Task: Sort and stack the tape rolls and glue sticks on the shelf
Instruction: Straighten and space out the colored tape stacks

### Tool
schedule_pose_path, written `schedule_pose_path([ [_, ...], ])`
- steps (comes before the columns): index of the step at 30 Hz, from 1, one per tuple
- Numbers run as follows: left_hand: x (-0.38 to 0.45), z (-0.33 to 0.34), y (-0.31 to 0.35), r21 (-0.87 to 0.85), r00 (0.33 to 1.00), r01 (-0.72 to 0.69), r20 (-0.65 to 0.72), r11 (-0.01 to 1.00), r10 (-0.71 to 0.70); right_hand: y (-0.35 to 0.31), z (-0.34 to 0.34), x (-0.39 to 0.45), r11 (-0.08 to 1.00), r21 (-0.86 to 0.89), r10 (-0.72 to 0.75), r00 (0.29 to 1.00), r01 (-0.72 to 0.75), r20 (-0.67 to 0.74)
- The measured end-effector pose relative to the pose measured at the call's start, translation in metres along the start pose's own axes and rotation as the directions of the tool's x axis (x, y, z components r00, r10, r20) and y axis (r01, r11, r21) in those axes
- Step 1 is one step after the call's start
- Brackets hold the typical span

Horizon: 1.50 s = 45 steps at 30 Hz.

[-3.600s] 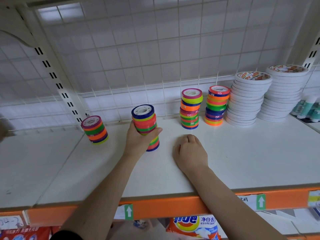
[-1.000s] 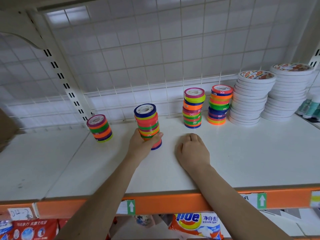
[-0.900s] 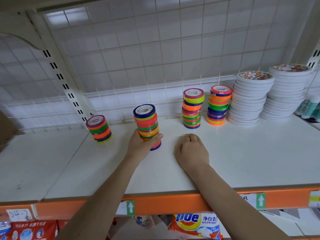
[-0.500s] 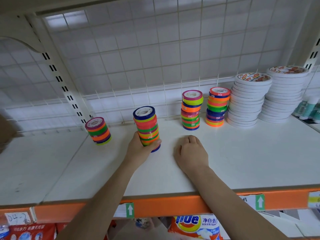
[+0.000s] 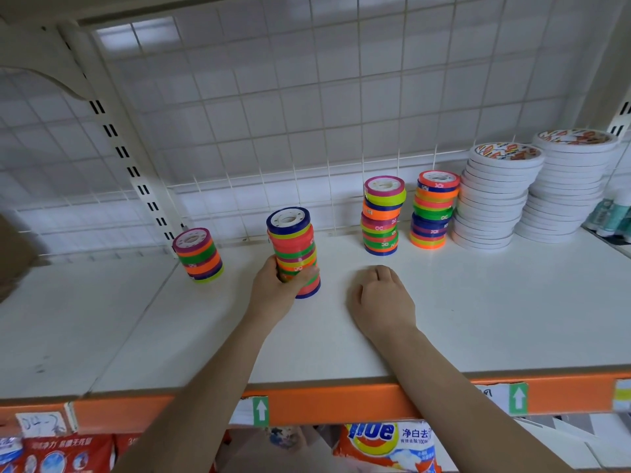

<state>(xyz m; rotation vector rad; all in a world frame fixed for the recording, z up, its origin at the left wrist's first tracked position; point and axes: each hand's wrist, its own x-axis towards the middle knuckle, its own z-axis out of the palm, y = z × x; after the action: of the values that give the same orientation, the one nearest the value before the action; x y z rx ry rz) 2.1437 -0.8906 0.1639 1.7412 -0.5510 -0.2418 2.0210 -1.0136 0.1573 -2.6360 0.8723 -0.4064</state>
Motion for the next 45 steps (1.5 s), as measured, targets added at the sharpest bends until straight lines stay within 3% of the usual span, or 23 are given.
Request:
schedule_pose_path([
  [9, -0.0022, 0.0013, -0.0010, 0.117, 1.000, -0.010, -0.002, 0.993, 0.010, -0.0009, -0.0023, -0.0009, 1.000, -0.001, 0.004, 1.000, -0.004, 0.006],
  [17, -0.0041, 0.0068, 0.0001, 0.073, 1.000, -0.010, -0.004, 0.997, 0.010, -0.0026, -0.0050, -0.0029, 1.000, 0.000, 0.003, 1.000, -0.003, 0.013],
  [35, -0.0055, 0.0089, -0.0060, 0.172, 0.999, -0.024, -0.038, 0.985, 0.031, -0.0012, -0.0041, -0.0028, 1.000, 0.003, 0.000, 1.000, 0.000, 0.007],
  [45, -0.0049, 0.0035, -0.0062, 0.119, 0.997, -0.021, -0.078, 0.993, 0.031, -0.0007, -0.0046, -0.0029, 1.000, -0.002, -0.009, 1.000, 0.009, 0.016],
])
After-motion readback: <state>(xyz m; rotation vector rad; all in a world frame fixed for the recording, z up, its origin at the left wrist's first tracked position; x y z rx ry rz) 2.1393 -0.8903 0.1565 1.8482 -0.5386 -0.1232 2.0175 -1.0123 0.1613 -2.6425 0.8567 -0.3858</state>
